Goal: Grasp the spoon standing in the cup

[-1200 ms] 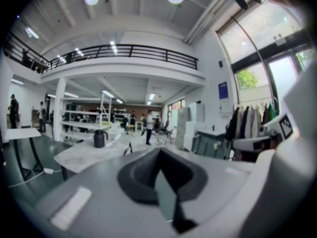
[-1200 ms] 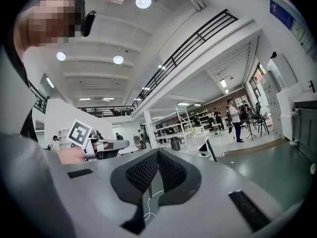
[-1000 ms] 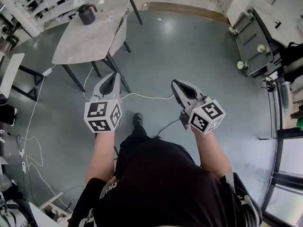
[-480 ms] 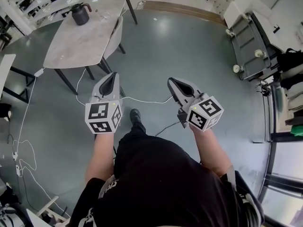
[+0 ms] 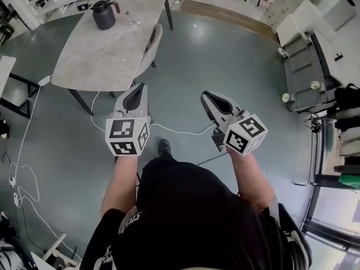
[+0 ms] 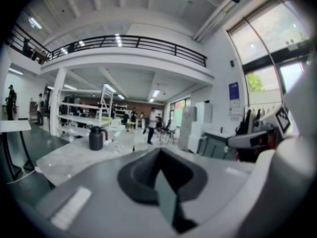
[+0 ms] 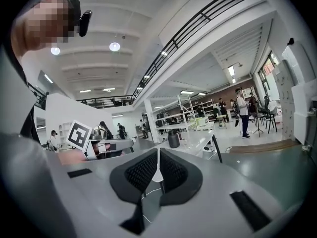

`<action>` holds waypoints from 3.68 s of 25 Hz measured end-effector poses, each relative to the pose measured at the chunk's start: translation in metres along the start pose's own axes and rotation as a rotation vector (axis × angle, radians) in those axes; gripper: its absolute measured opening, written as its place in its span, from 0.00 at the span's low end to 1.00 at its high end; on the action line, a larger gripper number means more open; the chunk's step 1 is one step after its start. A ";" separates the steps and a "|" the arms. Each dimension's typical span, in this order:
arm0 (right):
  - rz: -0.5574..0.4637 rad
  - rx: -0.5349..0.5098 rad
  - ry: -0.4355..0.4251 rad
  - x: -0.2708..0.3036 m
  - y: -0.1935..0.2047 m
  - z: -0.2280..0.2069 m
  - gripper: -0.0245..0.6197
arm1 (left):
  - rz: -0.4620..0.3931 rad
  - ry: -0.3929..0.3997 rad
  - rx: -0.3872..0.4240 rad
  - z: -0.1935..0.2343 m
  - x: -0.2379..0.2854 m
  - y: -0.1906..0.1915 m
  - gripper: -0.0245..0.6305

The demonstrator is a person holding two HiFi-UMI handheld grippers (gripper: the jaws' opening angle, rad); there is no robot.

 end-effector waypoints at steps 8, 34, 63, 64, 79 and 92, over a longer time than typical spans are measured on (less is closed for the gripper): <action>0.001 -0.011 -0.013 0.091 -0.030 -0.028 0.06 | -0.001 0.013 -0.019 0.068 0.061 -0.023 0.05; 0.050 0.057 -0.125 0.229 -0.043 -0.152 0.06 | 0.060 -0.072 -0.076 0.149 0.198 -0.032 0.05; 0.210 0.088 -0.412 0.377 -0.091 -0.368 0.06 | 0.127 -0.325 -0.141 0.173 0.419 -0.072 0.05; 0.213 0.086 -0.413 0.382 -0.091 -0.368 0.06 | 0.129 -0.326 -0.147 0.178 0.422 -0.070 0.05; 0.273 0.095 -0.399 0.464 -0.092 -0.374 0.06 | 0.191 -0.295 -0.181 0.252 0.478 -0.044 0.11; 0.327 0.132 -0.397 0.525 -0.071 -0.351 0.06 | 0.290 -0.199 -0.200 0.307 0.522 0.010 0.28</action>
Point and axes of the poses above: the fingertips, and each gripper's own axes: x forward along the fingers, z to its left, y out of its underside, the point moved 7 cm from there along -x, backward along the fingers, and after that the axes turned 7 degrees about -y, right-handed, at the moved point
